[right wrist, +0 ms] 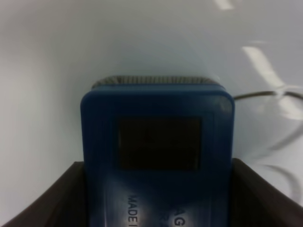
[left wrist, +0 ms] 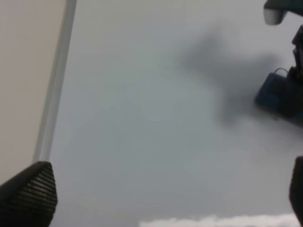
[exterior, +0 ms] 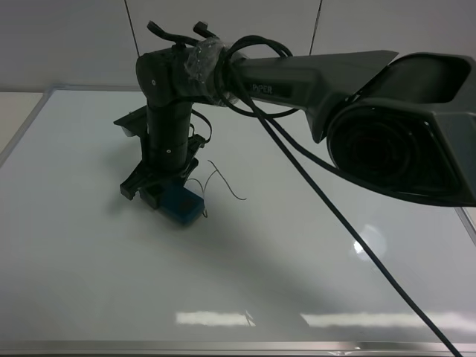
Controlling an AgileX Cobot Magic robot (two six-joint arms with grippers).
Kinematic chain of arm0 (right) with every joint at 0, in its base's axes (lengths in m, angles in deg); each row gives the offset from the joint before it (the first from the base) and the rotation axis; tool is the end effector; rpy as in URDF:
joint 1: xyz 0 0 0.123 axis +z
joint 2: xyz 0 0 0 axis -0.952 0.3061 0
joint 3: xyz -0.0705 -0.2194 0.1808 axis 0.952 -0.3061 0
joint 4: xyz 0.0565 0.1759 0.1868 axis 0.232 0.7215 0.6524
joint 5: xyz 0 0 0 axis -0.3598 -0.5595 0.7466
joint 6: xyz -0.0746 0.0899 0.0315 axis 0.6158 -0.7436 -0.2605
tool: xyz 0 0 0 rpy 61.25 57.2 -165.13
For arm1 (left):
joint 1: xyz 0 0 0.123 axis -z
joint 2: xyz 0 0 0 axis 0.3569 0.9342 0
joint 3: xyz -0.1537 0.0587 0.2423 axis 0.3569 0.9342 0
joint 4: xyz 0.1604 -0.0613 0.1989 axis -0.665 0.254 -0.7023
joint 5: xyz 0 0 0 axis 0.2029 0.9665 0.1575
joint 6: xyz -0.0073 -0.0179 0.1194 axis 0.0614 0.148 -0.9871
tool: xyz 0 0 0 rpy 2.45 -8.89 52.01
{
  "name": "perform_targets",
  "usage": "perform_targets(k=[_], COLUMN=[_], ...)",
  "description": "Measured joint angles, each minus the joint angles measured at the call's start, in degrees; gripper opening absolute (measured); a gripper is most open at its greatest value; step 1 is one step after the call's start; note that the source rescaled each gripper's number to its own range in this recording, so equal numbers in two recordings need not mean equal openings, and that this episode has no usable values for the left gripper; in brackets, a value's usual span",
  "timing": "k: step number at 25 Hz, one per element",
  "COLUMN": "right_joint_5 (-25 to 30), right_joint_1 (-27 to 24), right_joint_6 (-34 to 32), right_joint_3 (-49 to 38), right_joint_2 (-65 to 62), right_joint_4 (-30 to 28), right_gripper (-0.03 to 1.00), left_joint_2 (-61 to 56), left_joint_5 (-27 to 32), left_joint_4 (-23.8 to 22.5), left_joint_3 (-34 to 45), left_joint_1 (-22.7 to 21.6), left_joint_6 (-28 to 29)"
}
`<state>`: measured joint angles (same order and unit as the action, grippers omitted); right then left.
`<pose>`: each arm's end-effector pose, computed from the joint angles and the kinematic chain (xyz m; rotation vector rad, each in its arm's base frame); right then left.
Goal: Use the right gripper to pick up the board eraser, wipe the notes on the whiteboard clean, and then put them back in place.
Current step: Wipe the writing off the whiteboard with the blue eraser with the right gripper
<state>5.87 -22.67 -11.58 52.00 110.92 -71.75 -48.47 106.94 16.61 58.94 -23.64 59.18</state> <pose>0.3312 0.4119 0.0939 -1.4064 2.6575 0.2829 0.0230 -0.0060 0.2711 0.0437 2.0298 0.0053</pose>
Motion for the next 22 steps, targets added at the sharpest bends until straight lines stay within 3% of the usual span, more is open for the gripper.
perform_targets(k=[15,22], right_joint_5=[1.7,2.5], right_joint_1=[-13.6,-15.0], right_joint_6=[0.0,0.4], right_joint_3=[0.4,0.5], right_joint_2=[0.0,0.0], right_joint_4=[-1.1,-3.0], right_gripper=[0.03,0.03], left_joint_2=[0.0,0.0], left_joint_5=[0.0,0.0], left_joint_4=[0.0,0.0], left_joint_3=[0.0,0.0], left_joint_1=[0.0,0.0], left_joint_6=[0.0,0.0])
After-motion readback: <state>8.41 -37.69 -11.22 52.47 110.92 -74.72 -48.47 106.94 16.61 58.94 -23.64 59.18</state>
